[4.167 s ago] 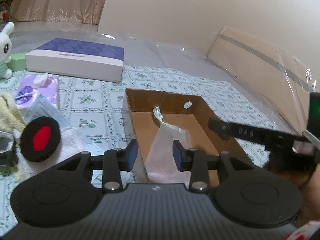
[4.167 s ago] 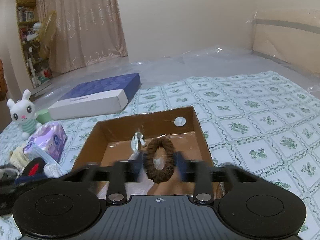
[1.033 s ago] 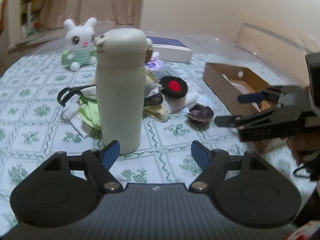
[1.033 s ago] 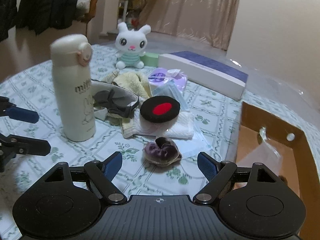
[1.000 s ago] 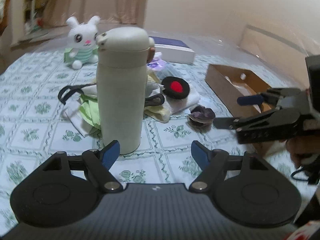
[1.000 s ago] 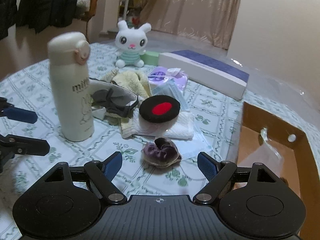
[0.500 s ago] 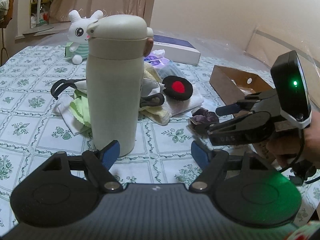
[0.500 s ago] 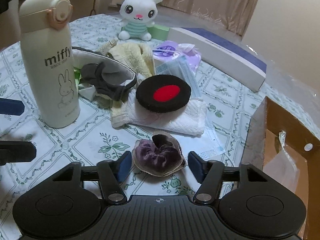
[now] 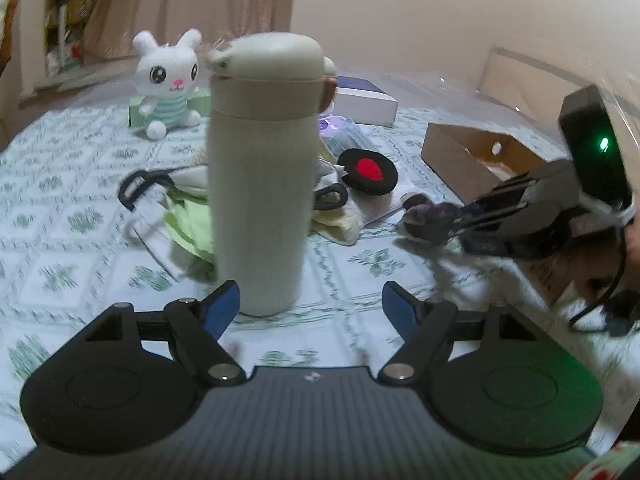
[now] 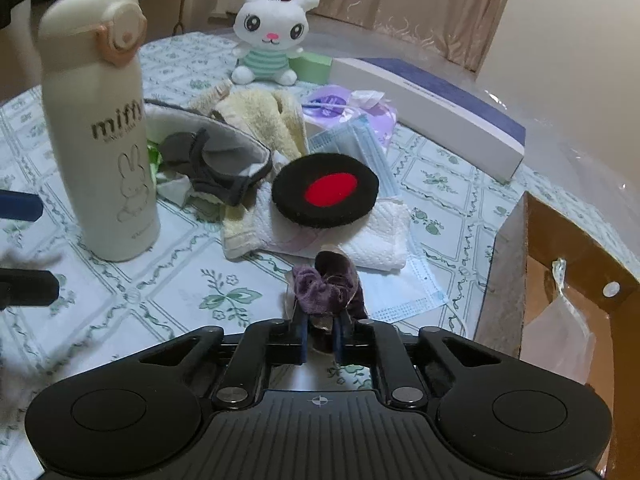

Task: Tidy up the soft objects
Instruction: 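Close the right tool on the purple scrunchie, then grasp the grey cloth with the left tool while the right tool holds the scrunchie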

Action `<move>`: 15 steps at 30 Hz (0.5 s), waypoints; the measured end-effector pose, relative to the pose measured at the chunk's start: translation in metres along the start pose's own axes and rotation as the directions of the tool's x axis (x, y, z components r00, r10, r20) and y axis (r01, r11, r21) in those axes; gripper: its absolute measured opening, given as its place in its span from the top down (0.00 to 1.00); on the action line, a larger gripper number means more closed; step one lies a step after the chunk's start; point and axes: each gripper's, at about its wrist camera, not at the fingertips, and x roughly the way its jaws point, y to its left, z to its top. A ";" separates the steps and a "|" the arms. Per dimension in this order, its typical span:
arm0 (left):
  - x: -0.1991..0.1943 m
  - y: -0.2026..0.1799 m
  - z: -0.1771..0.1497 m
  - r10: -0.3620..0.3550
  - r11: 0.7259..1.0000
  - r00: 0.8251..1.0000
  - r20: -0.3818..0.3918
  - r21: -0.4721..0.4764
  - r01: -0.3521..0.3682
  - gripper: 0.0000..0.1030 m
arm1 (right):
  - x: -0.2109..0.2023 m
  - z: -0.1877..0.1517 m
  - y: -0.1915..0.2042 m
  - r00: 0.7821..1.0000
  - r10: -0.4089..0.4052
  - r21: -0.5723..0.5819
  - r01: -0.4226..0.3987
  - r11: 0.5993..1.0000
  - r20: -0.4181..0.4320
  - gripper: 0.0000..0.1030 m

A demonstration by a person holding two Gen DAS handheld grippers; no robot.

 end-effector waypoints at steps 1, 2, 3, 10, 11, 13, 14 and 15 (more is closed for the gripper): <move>-0.002 0.005 0.000 -0.002 1.000 1.000 0.003 0.021 0.002 0.27 | -0.003 0.000 0.000 1.000 0.004 0.011 -0.004 1.000 0.007 0.89; -0.004 0.013 0.000 -0.003 0.999 1.000 0.004 0.046 0.003 0.27 | -0.006 0.001 0.001 1.000 0.008 0.021 -0.008 1.000 0.012 0.89; -0.006 0.019 0.000 0.001 0.998 1.000 0.003 0.068 -0.001 0.27 | -0.008 0.002 0.001 1.000 0.013 0.033 -0.014 0.999 0.016 0.89; -0.011 0.080 0.009 0.010 0.976 1.000 0.014 0.218 -0.013 0.27 | -0.017 0.004 0.010 0.999 0.039 0.070 -0.040 0.997 0.022 0.90; -0.010 0.088 0.012 0.005 0.971 1.000 0.020 0.239 -0.009 0.27 | -0.017 0.004 0.012 0.999 0.042 0.074 -0.044 0.996 0.020 0.90; -0.007 0.102 0.021 -0.019 0.958 0.999 0.029 0.286 0.010 0.27 | -0.017 0.005 0.014 0.999 0.046 0.085 -0.047 0.995 0.017 0.90; -0.004 0.108 0.026 -0.021 0.948 0.999 0.030 0.318 0.011 0.27 | -0.016 0.005 0.015 0.999 0.046 0.087 -0.047 0.995 0.016 0.90; -0.001 0.113 0.031 -0.038 0.937 0.999 0.031 0.349 0.025 0.27 | -0.016 0.005 0.016 0.999 0.045 0.089 -0.046 0.995 0.014 0.90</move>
